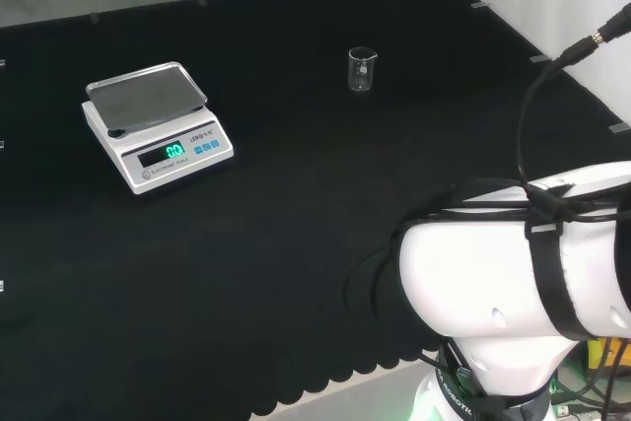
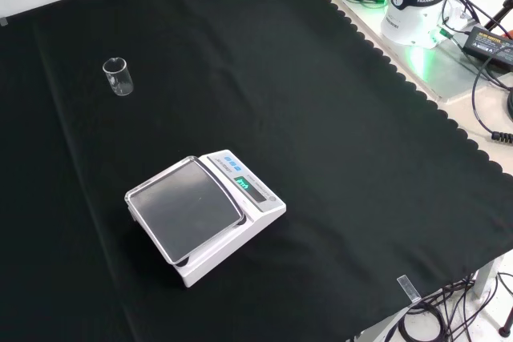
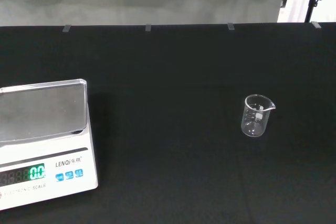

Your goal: Pick up the beaker.

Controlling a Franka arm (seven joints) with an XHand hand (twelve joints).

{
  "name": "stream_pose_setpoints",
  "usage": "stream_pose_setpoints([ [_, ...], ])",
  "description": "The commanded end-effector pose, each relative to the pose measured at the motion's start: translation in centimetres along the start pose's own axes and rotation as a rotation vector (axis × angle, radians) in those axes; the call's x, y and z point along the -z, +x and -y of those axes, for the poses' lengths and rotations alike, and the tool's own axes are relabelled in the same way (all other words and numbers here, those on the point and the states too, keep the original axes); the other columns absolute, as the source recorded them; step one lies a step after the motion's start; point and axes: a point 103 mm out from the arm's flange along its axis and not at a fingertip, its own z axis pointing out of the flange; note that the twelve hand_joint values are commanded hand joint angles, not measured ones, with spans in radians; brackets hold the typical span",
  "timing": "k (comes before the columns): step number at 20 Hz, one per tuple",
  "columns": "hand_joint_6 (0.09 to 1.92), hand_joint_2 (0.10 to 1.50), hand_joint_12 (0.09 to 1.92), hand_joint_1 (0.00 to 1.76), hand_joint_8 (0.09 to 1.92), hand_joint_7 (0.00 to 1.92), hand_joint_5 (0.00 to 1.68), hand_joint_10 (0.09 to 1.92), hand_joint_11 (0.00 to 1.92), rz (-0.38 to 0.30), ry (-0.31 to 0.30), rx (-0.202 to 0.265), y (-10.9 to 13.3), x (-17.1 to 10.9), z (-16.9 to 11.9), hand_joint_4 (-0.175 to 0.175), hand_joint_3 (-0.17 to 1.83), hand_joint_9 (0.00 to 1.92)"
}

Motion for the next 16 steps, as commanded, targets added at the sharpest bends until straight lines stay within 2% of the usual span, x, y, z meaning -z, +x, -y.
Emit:
stream_pose_setpoints([
  [1, 0.21, 0.93, 1.19, 0.24, 0.09, 0.38, 0.27, 0.09, 0.18, 0.002, -0.009, 0.003, 0.0, -0.2, -0.3, -0.041, 0.49, 0.37],
  [3, 0.09, 1.01, 1.24, 0.11, 0.09, 0.19, 0.18, 0.09, 0.04, -0.002, 0.005, -0.002, 0.1, -0.9, -1.0, -0.054, 0.36, 0.18],
  [5, 0.09, 1.04, 1.25, 0.08, 0.09, 0.15, 0.15, 0.09, 0.01, -0.009, 0.003, -0.010, 0.5, -1.6, -1.6, -0.057, 0.32, 0.13],
  [7, 0.09, 1.05, 1.25, 0.08, 0.09, 0.14, 0.15, 0.09, 0.00, -0.039, -0.004, -0.020, 0.9, -2.4, -2.4, -0.059, 0.31, 0.12],
  [9, 0.09, 1.05, 1.25, 0.07, 0.09, 0.14, 0.15, 0.09, 0.00, -0.044, -0.004, -0.052, 1.4, -3.2, -3.7, -0.059, 0.30, 0.12],
  [14, 0.09, 1.05, 1.28, 0.08, 0.09, 0.15, 0.16, 0.09, 0.00, -0.064, -0.052, -0.098, 1.6, -5.9, -7.7, -0.061, 0.28, 0.13],
  [16, 0.09, 1.05, 1.31, 0.08, 0.09, 0.17, 0.17, 0.09, 0.00, -0.123, -0.045, -0.093, 1.2, -7.3, -10.0, -0.062, 0.27, 0.15],
])
